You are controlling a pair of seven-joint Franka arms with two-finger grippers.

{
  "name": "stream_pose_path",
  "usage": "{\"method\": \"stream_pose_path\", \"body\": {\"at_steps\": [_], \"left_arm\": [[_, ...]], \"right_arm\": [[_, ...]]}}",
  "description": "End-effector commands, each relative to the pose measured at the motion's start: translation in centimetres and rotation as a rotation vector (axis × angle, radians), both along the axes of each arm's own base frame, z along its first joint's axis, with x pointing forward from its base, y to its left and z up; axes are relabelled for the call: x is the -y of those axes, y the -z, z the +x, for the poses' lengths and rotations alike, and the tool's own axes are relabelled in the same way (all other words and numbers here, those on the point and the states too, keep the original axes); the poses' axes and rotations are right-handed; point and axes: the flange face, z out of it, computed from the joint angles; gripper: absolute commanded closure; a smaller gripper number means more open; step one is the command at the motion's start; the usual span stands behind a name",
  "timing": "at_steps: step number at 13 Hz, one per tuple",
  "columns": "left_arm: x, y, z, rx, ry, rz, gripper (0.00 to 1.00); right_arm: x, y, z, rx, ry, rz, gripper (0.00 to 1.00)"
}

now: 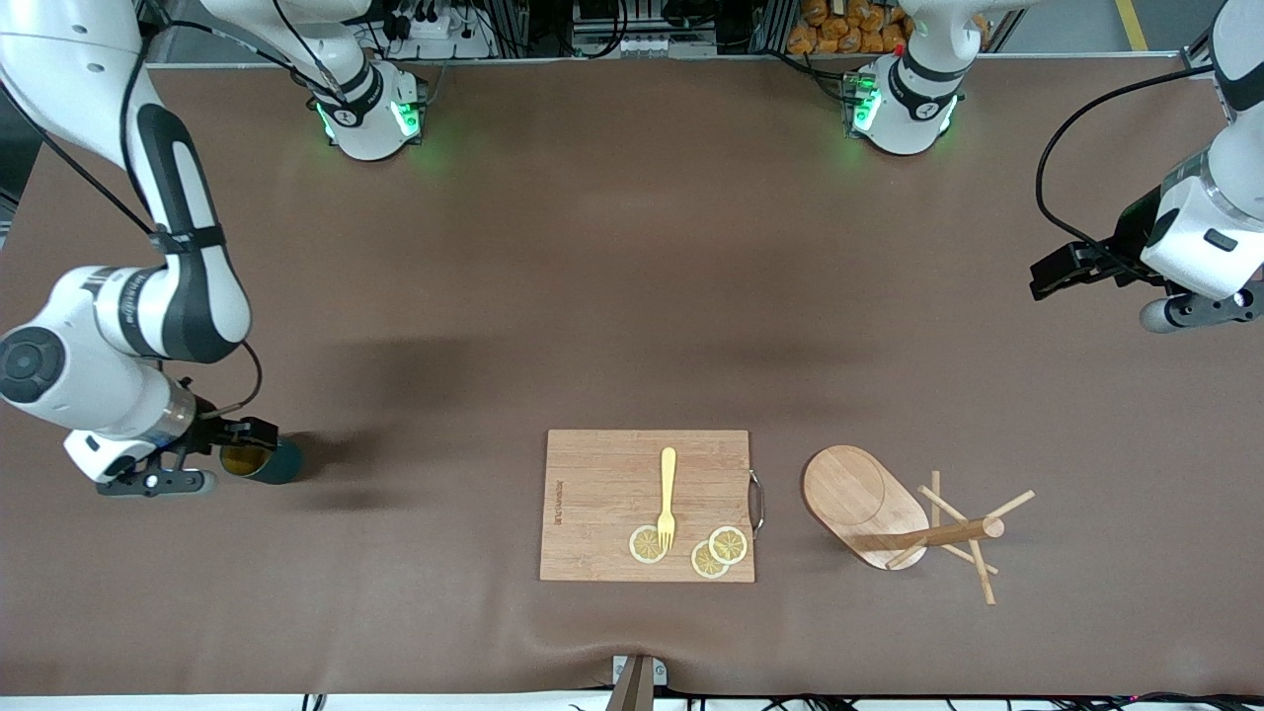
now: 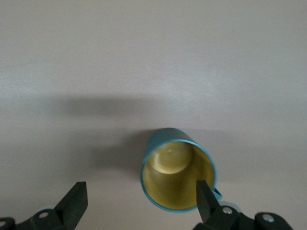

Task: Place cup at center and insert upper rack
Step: 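Reach the right gripper down to the teal mug and grasp its rim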

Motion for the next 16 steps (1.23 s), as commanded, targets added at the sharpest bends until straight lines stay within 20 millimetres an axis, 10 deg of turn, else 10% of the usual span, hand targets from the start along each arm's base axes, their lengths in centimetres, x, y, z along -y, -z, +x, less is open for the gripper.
{"method": "stream_pose_path", "body": {"at_steps": [1,10,16], "left_arm": [[0.0,0.2,0.7,0.002,-0.016,0.013,0.0],[-0.1,0.4,1.9,0.005,-0.035,0.007,0.0],[-0.9,0.2,1.9,0.008,-0.035,0.007,0.0]], "right_arm": [[-0.5,1.7,0.4,0.015,0.008,0.027,0.0],[-0.4,6.0,0.0,-0.042,0.013,0.028,0.0],[0.3,6.2,0.0,-0.05,-0.123,0.028,0.76]]}}
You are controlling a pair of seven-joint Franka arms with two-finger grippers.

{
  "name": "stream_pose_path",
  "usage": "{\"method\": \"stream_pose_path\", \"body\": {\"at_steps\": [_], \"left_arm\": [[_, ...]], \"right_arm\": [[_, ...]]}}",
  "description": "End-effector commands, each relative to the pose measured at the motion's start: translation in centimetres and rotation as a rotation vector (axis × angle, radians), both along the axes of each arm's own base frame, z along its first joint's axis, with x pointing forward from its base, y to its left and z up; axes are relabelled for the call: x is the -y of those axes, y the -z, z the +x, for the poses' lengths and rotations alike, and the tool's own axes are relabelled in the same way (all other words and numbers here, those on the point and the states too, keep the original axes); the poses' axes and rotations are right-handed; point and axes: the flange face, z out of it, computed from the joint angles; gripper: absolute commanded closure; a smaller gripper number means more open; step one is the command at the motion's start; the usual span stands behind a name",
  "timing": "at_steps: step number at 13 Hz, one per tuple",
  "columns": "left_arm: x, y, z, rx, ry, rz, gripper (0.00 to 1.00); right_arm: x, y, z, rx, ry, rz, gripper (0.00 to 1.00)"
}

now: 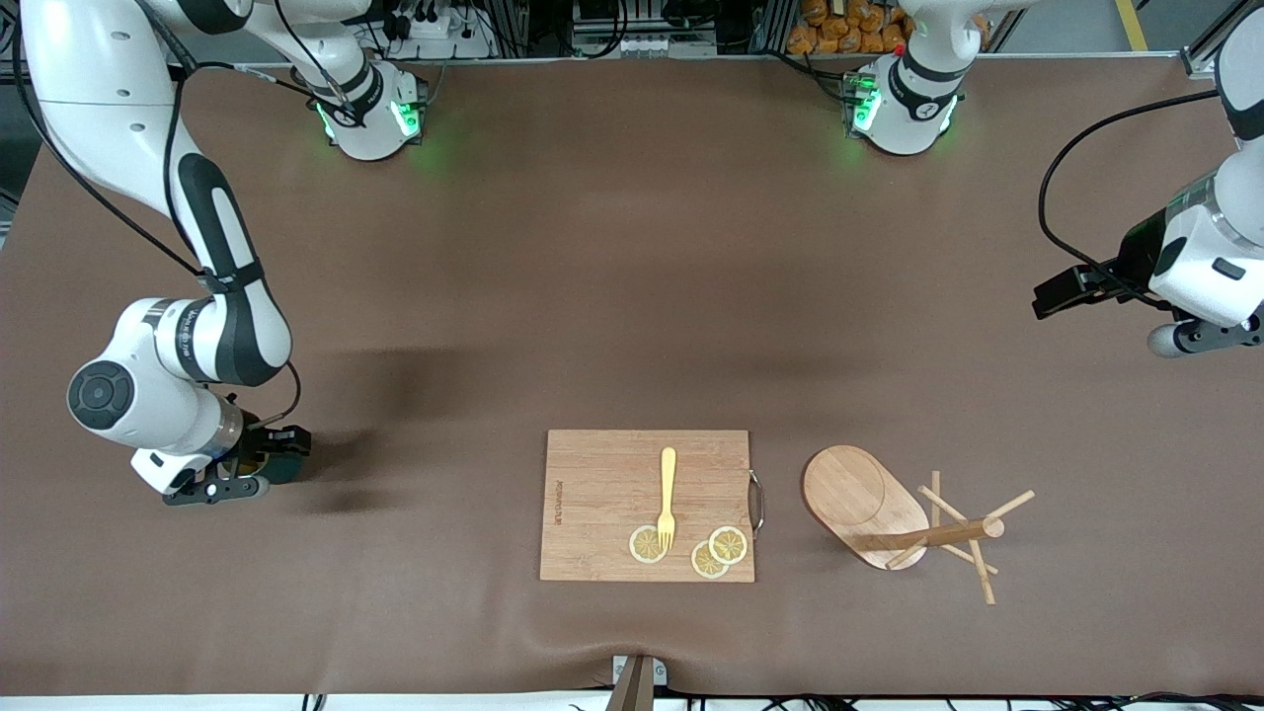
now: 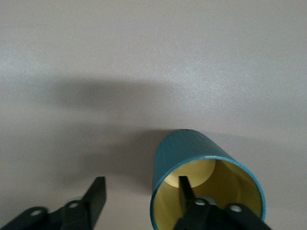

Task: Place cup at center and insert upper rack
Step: 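Reach the right gripper down to the teal mug and grasp its rim, then carry the teal mug with the right gripper toward the table center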

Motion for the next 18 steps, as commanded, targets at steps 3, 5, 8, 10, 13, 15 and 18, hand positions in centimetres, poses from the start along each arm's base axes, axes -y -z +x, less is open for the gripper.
{"method": "stream_pose_path", "body": {"at_steps": [3,5,8,10,13,15,18], "left_arm": [[-0.1,-0.6,0.1,0.01,0.0,0.016,0.0],[-0.3,-0.7,0.1,0.013,0.0,0.014,0.0],[-0.1,-0.7,0.1,0.012,0.002,0.011,0.0],[0.0,-0.7,0.1,0.012,0.004,0.008,0.0],[-0.2,-0.7,0.1,0.012,0.001,0.01,0.0],[-0.3,-0.6,0.1,0.011,0.001,0.012,0.0],[-0.2,-0.6,0.1,0.01,0.001,0.008,0.0]], "right_arm": [[0.3,-0.1,0.1,-0.001,-0.031,0.016,1.0],[0.3,-0.2,0.2,0.002,-0.033,0.016,1.0],[-0.3,-0.8,0.4,0.011,-0.039,0.016,1.0],[-2.3,-1.8,0.8,0.032,-0.059,0.03,1.0],[-6.5,-3.2,1.0,0.055,-0.106,0.069,1.0],[-10.5,-4.4,0.7,0.066,-0.101,0.1,1.0],[-17.8,-5.8,-1.0,0.029,-0.086,0.107,1.0]]}}
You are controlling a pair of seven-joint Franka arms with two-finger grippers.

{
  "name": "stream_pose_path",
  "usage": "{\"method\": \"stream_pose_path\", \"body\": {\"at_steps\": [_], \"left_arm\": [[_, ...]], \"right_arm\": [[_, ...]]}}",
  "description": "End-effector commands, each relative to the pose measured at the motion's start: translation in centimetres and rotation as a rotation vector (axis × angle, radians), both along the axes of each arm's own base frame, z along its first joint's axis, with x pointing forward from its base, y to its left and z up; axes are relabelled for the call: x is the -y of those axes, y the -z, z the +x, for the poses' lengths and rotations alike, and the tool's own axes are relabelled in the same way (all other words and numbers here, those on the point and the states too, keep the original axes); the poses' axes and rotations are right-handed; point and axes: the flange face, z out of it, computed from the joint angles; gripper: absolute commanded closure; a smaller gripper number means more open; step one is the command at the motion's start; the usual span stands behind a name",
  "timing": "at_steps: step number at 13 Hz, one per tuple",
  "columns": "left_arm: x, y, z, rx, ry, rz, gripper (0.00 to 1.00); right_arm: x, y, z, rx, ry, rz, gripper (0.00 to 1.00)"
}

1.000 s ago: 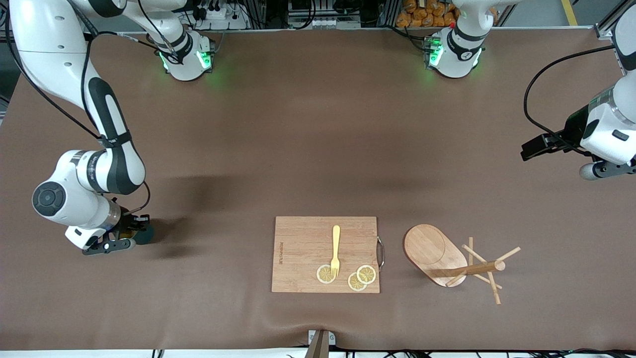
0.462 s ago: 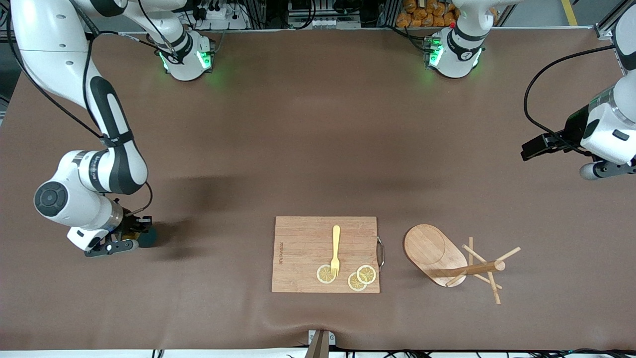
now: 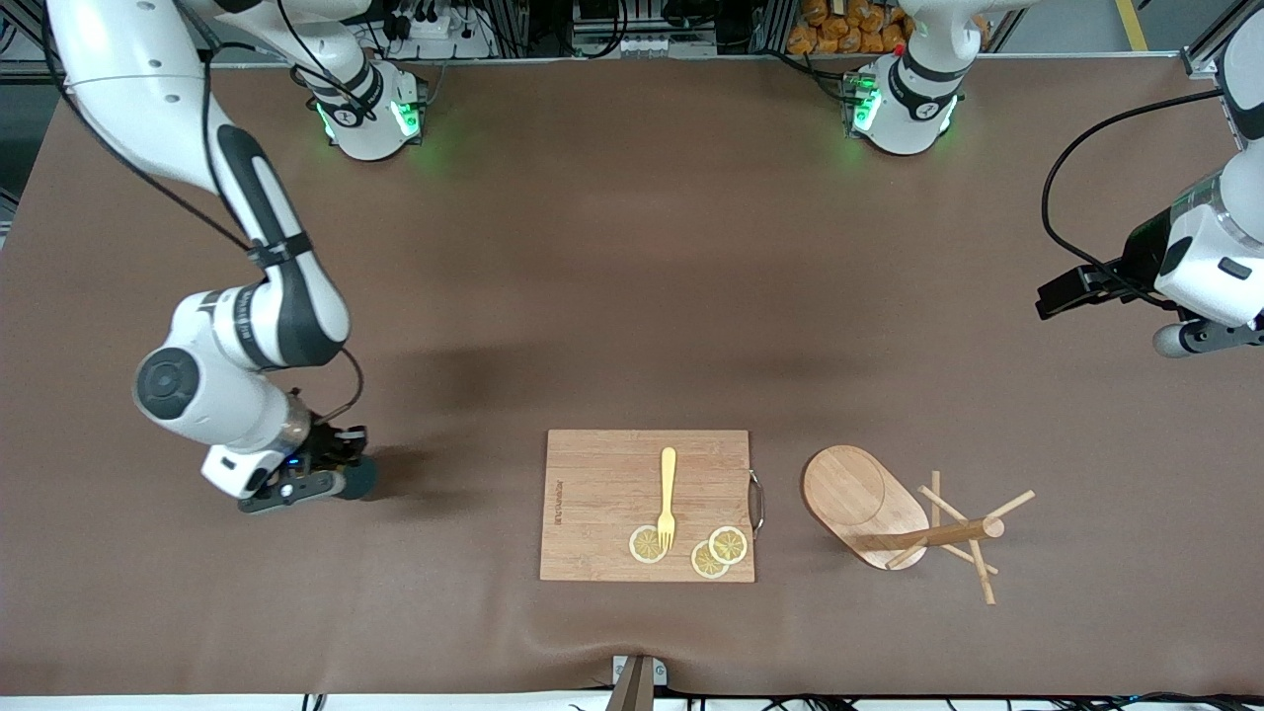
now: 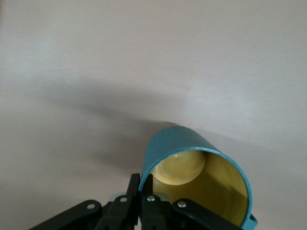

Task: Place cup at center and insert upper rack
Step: 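Carry the teal mug with the right gripper toward the table center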

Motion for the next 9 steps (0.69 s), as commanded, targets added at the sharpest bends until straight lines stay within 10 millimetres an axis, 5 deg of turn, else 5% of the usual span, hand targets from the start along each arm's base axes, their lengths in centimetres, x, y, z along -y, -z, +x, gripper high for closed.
{"method": "stream_pose_path", "body": {"at_steps": [1,5,9], "left_arm": [[-0.2,-0.5,0.1,0.008,0.001,0.007,0.0],[-0.4,-0.4,0.2,0.007,0.0,0.009,0.0],[-0.5,-0.4,0.2,0.007,-0.002,0.01,0.0]], "right_arm": [[-6.1,-1.9,-2.2,-0.039,0.005,0.008,1.0],[-17.3,-2.0,-6.5,-0.073,-0.018,-0.004,1.0],[-28.5,-1.9,-13.1,-0.088,0.009,-0.015,1.0]]}}
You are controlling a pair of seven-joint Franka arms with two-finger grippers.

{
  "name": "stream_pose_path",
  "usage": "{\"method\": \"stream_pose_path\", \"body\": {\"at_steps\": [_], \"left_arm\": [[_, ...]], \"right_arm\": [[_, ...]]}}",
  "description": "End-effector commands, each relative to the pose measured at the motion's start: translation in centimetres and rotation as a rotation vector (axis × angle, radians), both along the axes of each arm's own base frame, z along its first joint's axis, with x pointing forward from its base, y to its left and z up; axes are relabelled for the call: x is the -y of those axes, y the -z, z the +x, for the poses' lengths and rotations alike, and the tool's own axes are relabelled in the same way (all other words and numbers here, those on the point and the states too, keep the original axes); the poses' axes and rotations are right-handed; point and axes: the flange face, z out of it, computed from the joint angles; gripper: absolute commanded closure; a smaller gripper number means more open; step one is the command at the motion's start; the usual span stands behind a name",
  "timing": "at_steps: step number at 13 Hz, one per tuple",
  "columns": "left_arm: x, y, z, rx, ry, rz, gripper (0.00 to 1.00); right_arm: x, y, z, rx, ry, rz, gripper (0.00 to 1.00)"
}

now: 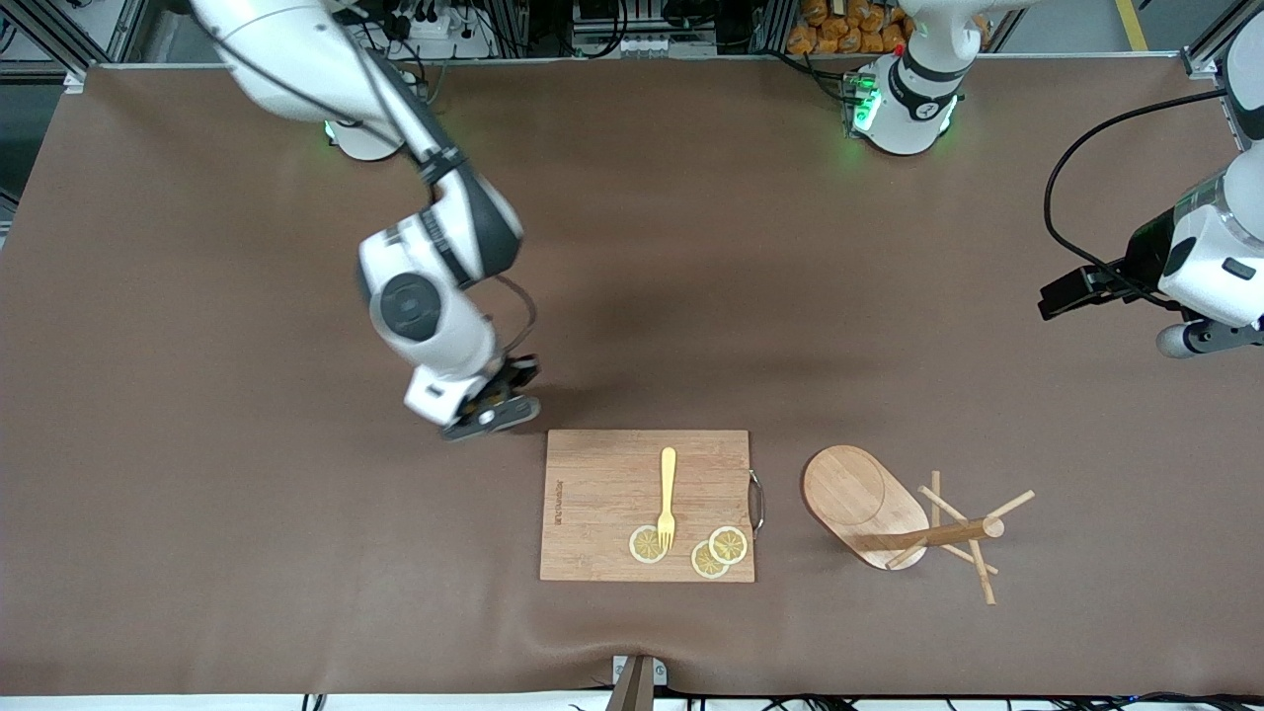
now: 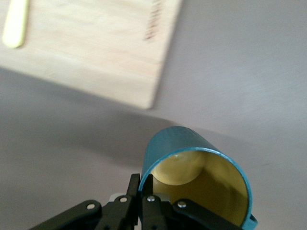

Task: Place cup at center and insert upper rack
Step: 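Carry the teal mug with the right gripper toward the table center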

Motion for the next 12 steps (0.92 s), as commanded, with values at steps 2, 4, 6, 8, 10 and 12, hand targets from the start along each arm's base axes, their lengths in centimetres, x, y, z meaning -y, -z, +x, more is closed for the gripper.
{"method": "stream_pose_path", "body": {"at_steps": [2,4,6,8,10,12], "left_arm": [[-0.3,-0.4,0.2,0.007,0.001,0.008,0.0],[-0.3,-0.4,0.1,0.006,0.002,0.011,0.0],[-0.3,-0.4,0.1,0.006,0.002,0.011,0.0],[-0.4,-0.4,0.2,0.006,0.0,0.012,0.0],[-0.4,-0.4,0.2,0.006,0.0,0.013,0.0],[-0.5,-0.4,0.2,0.006,-0.001,0.013,0.0]], "right_arm": [[-7.6,-0.9,-5.9,-0.01,0.012,-0.003,1.0],[-11.4,-1.7,-8.9,-0.002,0.009,0.005,1.0],[-14.7,-1.7,-12.2,0.0,-0.036,0.004,1.0],[-17.0,-1.5,-15.1,-0.004,-0.089,0.003,1.0],[-19.3,-1.2,-18.2,-0.005,-0.146,-0.002,1.0],[-21.2,-0.3,-20.9,-0.005,-0.164,-0.022,1.0]]}}
